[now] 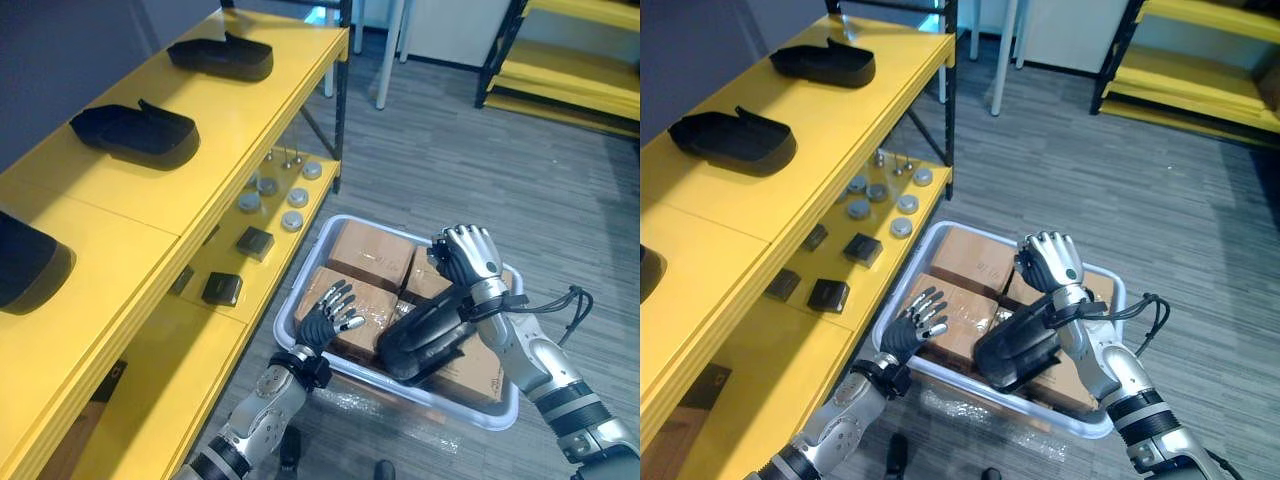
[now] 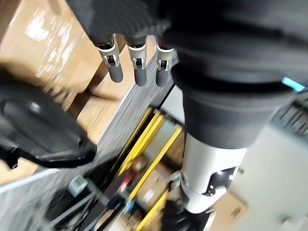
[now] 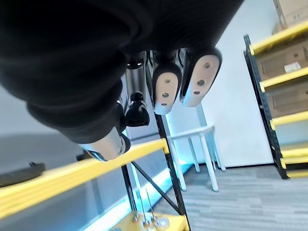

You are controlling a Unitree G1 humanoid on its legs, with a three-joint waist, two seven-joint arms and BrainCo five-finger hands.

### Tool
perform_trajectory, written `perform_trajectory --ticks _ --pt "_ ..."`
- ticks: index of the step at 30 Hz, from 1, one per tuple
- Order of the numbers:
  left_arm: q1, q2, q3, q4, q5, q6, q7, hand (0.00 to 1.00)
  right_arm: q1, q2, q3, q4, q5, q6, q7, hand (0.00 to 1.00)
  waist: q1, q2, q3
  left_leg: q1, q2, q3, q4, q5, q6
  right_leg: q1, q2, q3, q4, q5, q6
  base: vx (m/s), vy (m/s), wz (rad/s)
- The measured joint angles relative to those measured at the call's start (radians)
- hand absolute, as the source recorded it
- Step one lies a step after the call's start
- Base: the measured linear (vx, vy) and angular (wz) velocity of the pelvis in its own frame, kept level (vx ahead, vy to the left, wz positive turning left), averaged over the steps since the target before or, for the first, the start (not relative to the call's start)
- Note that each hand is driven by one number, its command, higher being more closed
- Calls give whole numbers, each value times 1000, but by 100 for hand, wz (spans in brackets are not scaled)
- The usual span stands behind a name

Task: Walk over and take plastic housings, then place them on the shelf

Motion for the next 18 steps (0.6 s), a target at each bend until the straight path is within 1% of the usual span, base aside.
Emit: perform_trajectory --ticks 1,2,5,7,8,10,11,12,13,14,16,17,18 --pt "-11 5 -18 12 0 3 1 0 3 7 3 1 0 1 0 100 -3 0 -3 6 1 0 -1 0 0 7 1 0 -1 2 -1 -74 8 -1" --pt "-21 6 -26 26 1 6 3 0 3 16 9 1 0 1 0 0 -5 0 -6 11 1 0 -3 0 0 11 1 1 -2 3 -1 -70 11 -2" --pt "-35 6 -34 31 20 6 14 0 4 32 19 16 0 6 5 0 -6 0 -7 7 3 0 -4 1 0 10 3 1 -8 10 -2 -54 15 -2" --pt "-33 2 -35 31 22 6 29 0 14 90 -22 56 4 19 7 0 -4 0 -7 -3 3 0 -3 3 3 -1 3 2 -8 14 -2 -42 14 -2" --pt "-26 -8 -33 31 27 5 42 0 38 154 -82 71 8 39 6 0 3 0 -7 -13 4 2 -3 5 2 -11 4 4 -8 16 -2 0 0 0" --pt "19 -28 -15 28 59 4 62 0 93 269 -188 88 51 77 -1 0 8 0 -7 -27 2 5 0 7 1 -25 2 5 -9 19 -1 0 0 0" --pt "42 -35 -4 27 61 2 68 0 112 301 -221 88 55 82 -5 0 8 0 -7 -29 1 5 0 7 1 -27 1 5 -9 19 -1 36 19 0" --pt "92 -51 21 21 67 3 77 0 150 366 -287 87 81 97 -21 0 8 0 -7 -32 -1 6 0 7 1 -30 0 8 -10 19 -1 45 16 -2" --pt "143 -70 54 16 73 2 86 0 187 432 -358 81 94 114 -44 0 9 0 -7 -35 -2 7 1 7 1 -33 -1 13 -11 19 -1 46 13 -3" --pt "167 -79 72 14 83 3 92 0 206 462 -389 77 111 123 -63 0 10 0 -7 -37 -2 9 1 7 0 -36 -1 15 -11 18 -1 38 7 -7" --pt "244 -103 146 -8 125 3 117 0 278 558 -481 40 190 144 -125 0 15 1 -6 -41 1 20 1 4 -3 -45 0 27 -11 18 -1 -12 8 -19" --pt "363 -139 267 -51 296 8 173 0 379 653 -574 -14 341 158 -258 0 34 2 -1 -36 8 32 0 -9 -19 -51 6 45 -7 18 -1 -74 18 -25" --pt "367 -140 270 -51 296 8 177 0 384 655 -571 -32 357 159 -263 0 35 5 2 -36 8 32 0 -10 -19 -52 5 47 -7 18 -1 -93 26 -19"
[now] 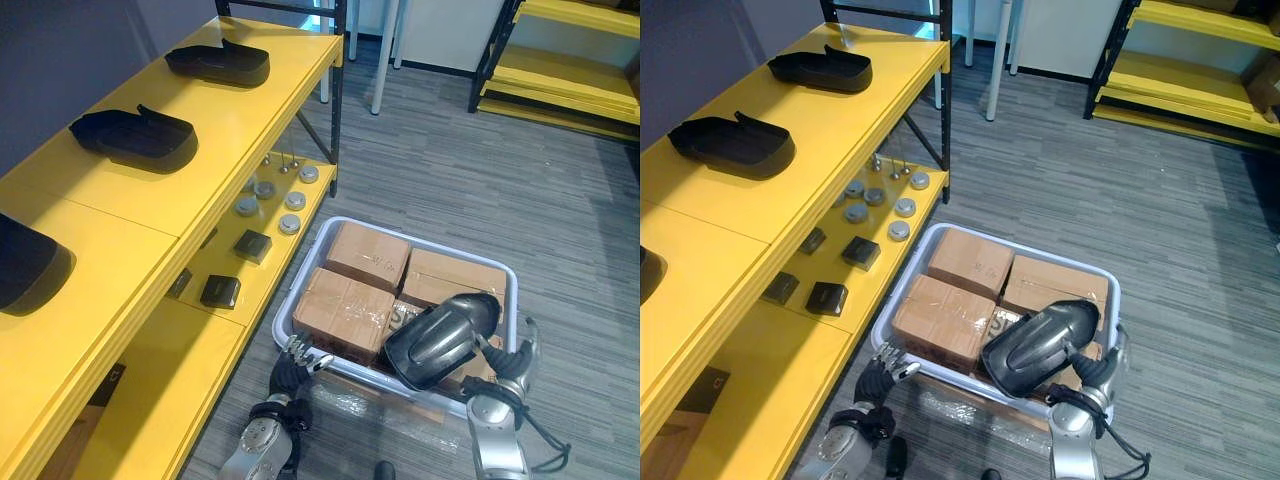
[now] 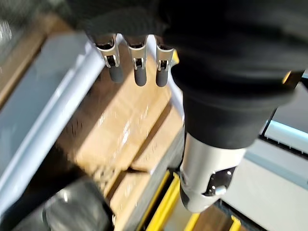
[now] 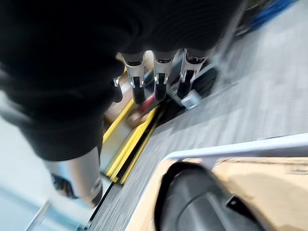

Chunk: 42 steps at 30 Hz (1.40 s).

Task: Walk over and take plastic housings, then place them on the shelf

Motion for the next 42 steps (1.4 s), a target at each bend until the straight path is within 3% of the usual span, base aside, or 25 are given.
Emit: perform_trajectory --ticks 4,6,7,9,16,21,24,25,31,35,39,42 --pt "11 -10 28 -1 16 0 2 0 2 8 -6 -9 0 0 -19 0 9 3 24 1 -1 1 0 0 0 -1 0 1 1 0 0 -10 5 -1" --pt "32 -45 95 13 164 -1 14 0 -32 46 -96 11 12 -1 -54 0 23 6 60 -10 -3 5 0 0 0 -20 0 5 12 0 0 -19 25 -7" --pt "48 -64 131 35 271 0 48 0 -43 60 -154 25 67 2 -109 0 32 9 78 -20 -4 7 0 1 1 -33 -1 7 17 0 1 -6 18 -5" --pt "79 -80 164 42 330 0 79 0 -52 66 -210 50 122 2 -157 0 47 14 107 -24 -5 6 1 2 2 -36 -6 6 17 -3 4 16 7 3" --pt "110 -86 188 44 341 -12 93 0 -199 51 -269 262 245 1 -177 0 62 28 177 -34 -23 -5 1 7 10 -38 -17 -6 17 -10 10 19 28 7" --pt "110 -99 190 44 341 -20 94 0 -348 -47 -289 483 331 -8 -186 0 82 46 203 -61 -25 -40 1 13 16 -46 -18 -42 17 -13 12 -2 5 21" --pt "107 -99 191 45 341 -20 94 0 -400 -122 -297 566 374 -44 -181 0 85 45 214 -78 -28 -53 1 17 21 -57 -20 -52 17 -13 12 5 -2 10" --pt "109 -99 191 48 341 -20 93 0 -422 -151 -297 609 392 -54 -174 100 85 45 215 -80 -30 -53 1 17 21 -59 -22 -52 17 -13 12 0 0 0" --pt "86 -99 191 53 336 -21 88 0 -505 -293 -298 852 465 -92 -146 100 77 46 216 -101 -35 -86 0 25 28 -62 -23 -86 17 -13 13 2 -10 16" --pt "71 -96 195 55 332 -20 78 0 -535 -381 -301 961 525 -89 -89 100 75 46 218 -107 -36 -102 0 33 28 -61 -24 -102 18 -12 13 1 -26 10" --pt "70 -97 213 52 332 -17 64 0 -544 -409 -300 990 547 -82 -40 100 68 46 218 -98 -34 -105 0 34 28 -50 -21 -106 17 -12 12 7 -40 1" --pt "70 -98 229 41 331 -14 60 0 -542 -423 -296 991 543 -50 -9 100 59 46 218 -74 -33 -104 0 33 27 -26 -20 -105 14 -12 12 28 -50 -1"
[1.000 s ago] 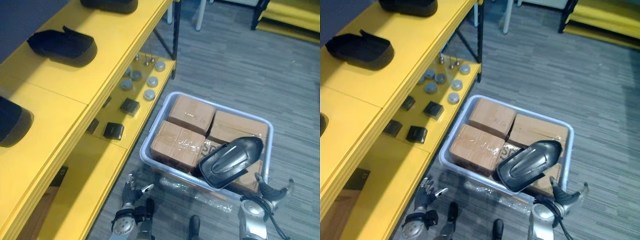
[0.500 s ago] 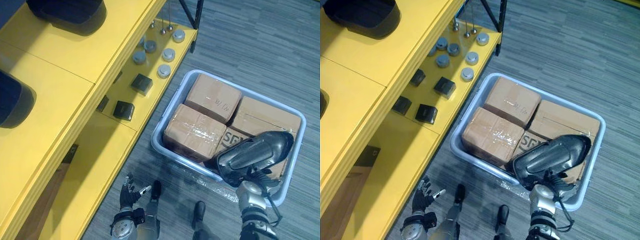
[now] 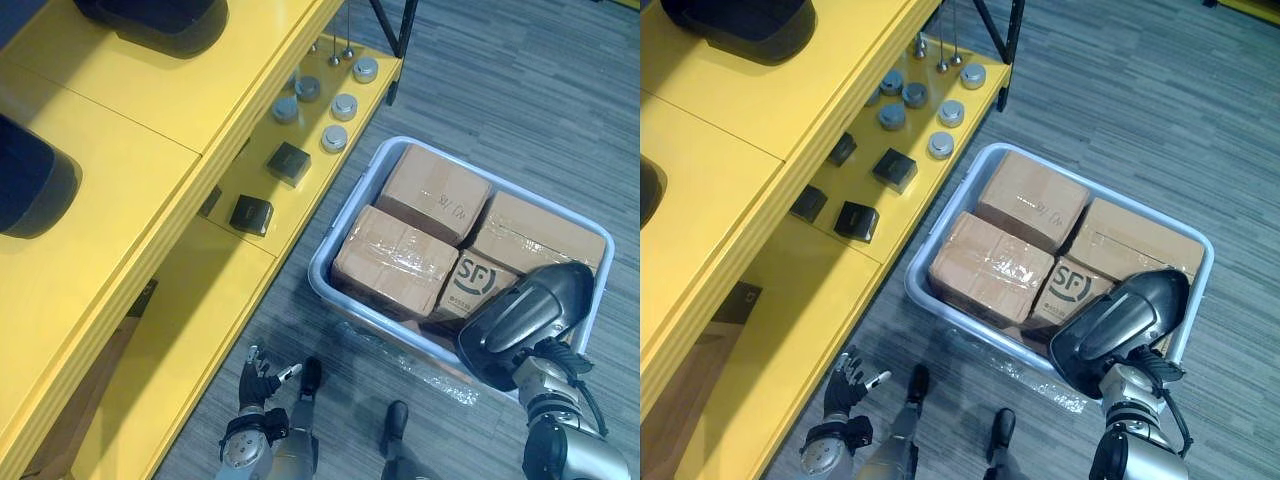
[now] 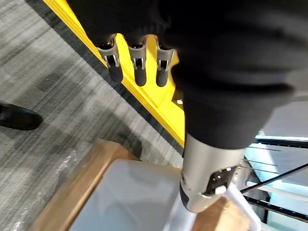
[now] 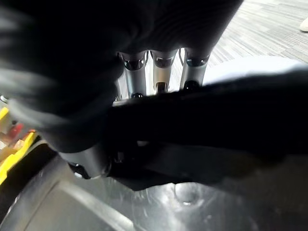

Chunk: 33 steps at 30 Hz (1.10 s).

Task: Walk over and take plastic housings, then place them on the shelf

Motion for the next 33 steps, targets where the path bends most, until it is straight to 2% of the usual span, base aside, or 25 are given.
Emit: perform_trajectory --ticks 3,5,7,9,11,13,16,22,26,33 --pt "0 1 21 -29 -2 0 -2 0 25 11 34 -84 -91 51 43 100 -13 -1 0 7 10 14 0 -1 -1 1 7 8 -2 3 -4 24 -53 -14" --pt "5 -9 40 -50 -20 3 -3 0 120 59 114 -295 -203 83 95 100 -19 -2 -2 41 16 30 0 -4 -6 31 12 24 -11 4 -5 48 -61 -19" --pt "6 -12 44 -73 -20 3 -5 0 183 84 196 -447 -298 95 133 100 -35 -3 -15 61 19 32 0 -10 -12 53 15 25 -18 3 -5 42 -48 -6" --pt "-3 -13 38 -112 -21 1 -26 0 258 102 295 -646 -489 95 178 100 -42 -5 -57 79 25 35 0 -17 -20 71 21 25 -19 -3 -8 33 -41 -1" --pt "-16 -11 38 -129 -21 -5 -47 0 294 102 340 -732 -616 88 203 100 -47 -8 -88 99 27 35 0 -20 -23 91 23 23 -20 -7 -9 26 -34 3" --pt "-45 -8 36 -127 -33 -5 -58 0 331 102 376 -793 -703 86 223 100 -53 -13 -114 134 26 35 0 -27 -26 127 22 22 -19 -17 -10 13 -22 5" --pt "-89 26 -20 -124 -70 -6 -87 0 385 99 434 -857 -824 55 251 100 -66 -32 -192 151 29 45 -1 -34 -29 139 23 26 -19 -23 -11 -1 -5 -7" --pt "-301 68 -211 -23 -199 -5 -148 0 393 30 583 -904 -911 11 290 100 -98 -59 -271 184 30 55 -4 -36 -27 174 23 36 -38 -13 -14 -32 6 -6" --pt "-397 88 -291 52 -361 5 -179 0 352 -32 687 -954 -944 -29 311 100 -107 -59 -305 188 34 78 -4 -35 -27 178 27 57 -62 8 -16 -20 11 -16" --pt "-505 148 -396 140 -598 43 -209 0 318 -95 764 -955 -983 -43 333 100 -110 -60 -325 202 33 71 -5 -35 -27 208 30 49 -87 19 -17 -5 7 2"
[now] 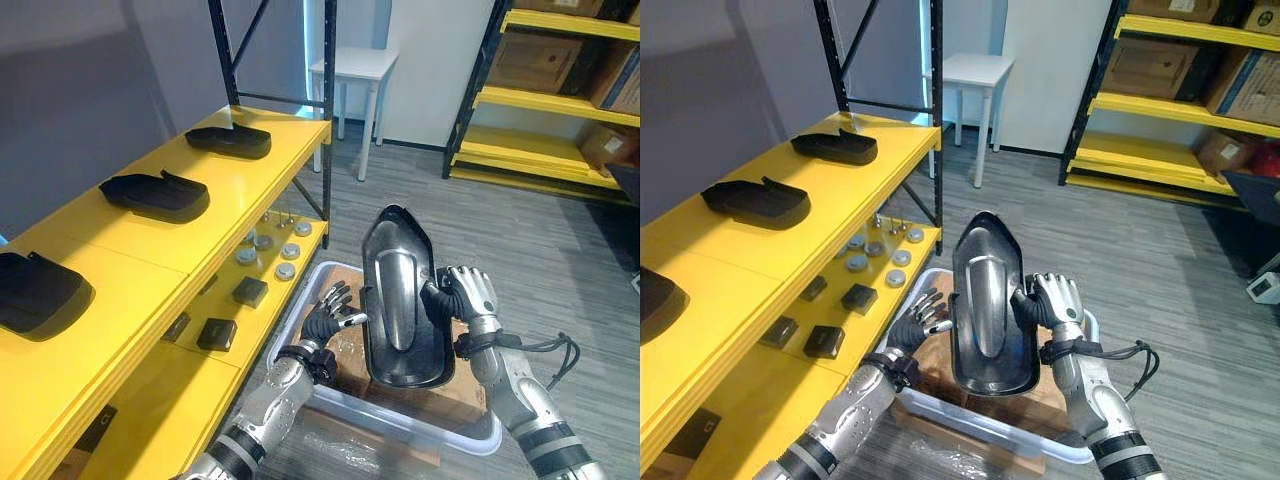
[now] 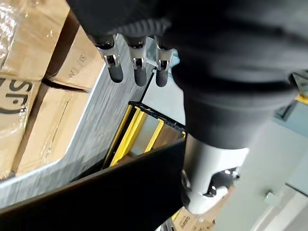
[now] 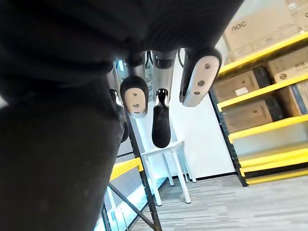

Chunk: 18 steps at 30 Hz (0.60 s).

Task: Walk over and take plastic housings, then place them on the shelf

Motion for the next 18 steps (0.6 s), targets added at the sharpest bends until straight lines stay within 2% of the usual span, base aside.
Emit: perform_trajectory --ticks 9,18 --pt "-97 38 -110 44 -134 21 -13 0 -9 -41 73 4 -4 1 13 100 -4 -2 -26 -1 -10 -25 0 2 2 20 -3 -26 -15 3 2 5 14 8" --pt "-98 65 -117 43 -365 31 -125 0 -56 -63 134 22 0 -1 15 100 1 -1 -36 7 -10 -27 0 2 2 32 -2 -29 -21 5 1 0 0 0"
